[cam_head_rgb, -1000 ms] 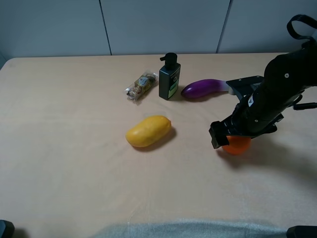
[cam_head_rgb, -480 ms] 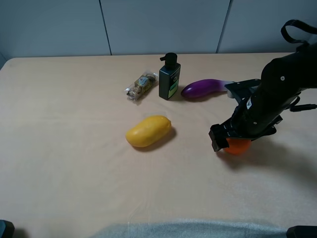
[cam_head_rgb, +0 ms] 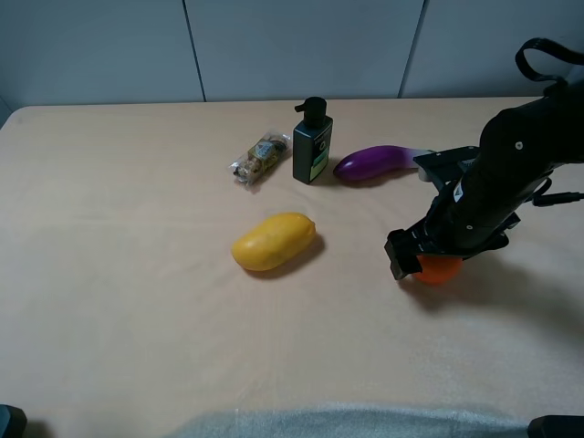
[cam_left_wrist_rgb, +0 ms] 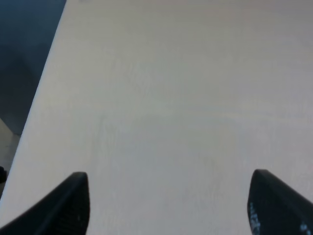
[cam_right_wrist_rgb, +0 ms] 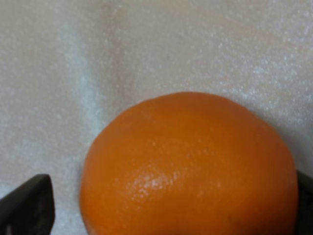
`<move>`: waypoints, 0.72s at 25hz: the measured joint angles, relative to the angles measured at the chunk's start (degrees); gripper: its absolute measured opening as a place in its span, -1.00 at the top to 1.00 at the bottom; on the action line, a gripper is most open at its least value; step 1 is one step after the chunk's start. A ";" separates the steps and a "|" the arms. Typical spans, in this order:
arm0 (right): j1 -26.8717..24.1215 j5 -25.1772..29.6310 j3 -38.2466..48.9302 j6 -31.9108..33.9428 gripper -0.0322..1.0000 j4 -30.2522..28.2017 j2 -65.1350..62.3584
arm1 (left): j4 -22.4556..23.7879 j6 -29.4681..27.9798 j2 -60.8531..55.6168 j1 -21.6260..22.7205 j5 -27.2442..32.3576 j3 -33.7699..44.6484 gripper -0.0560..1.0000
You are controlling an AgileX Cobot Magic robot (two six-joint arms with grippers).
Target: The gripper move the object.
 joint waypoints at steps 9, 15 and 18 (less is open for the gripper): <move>0.00 -0.28 0.00 0.00 -0.14 -0.19 0.00 | 0.00 0.00 0.00 0.00 0.00 0.00 -0.50; 0.00 -0.28 0.00 0.00 -0.14 -0.19 0.00 | 0.00 0.00 0.00 0.00 0.00 0.00 -0.50; 0.00 -0.19 -0.01 0.00 -0.14 -0.19 0.00 | 0.00 0.00 0.00 0.00 0.00 0.00 -0.50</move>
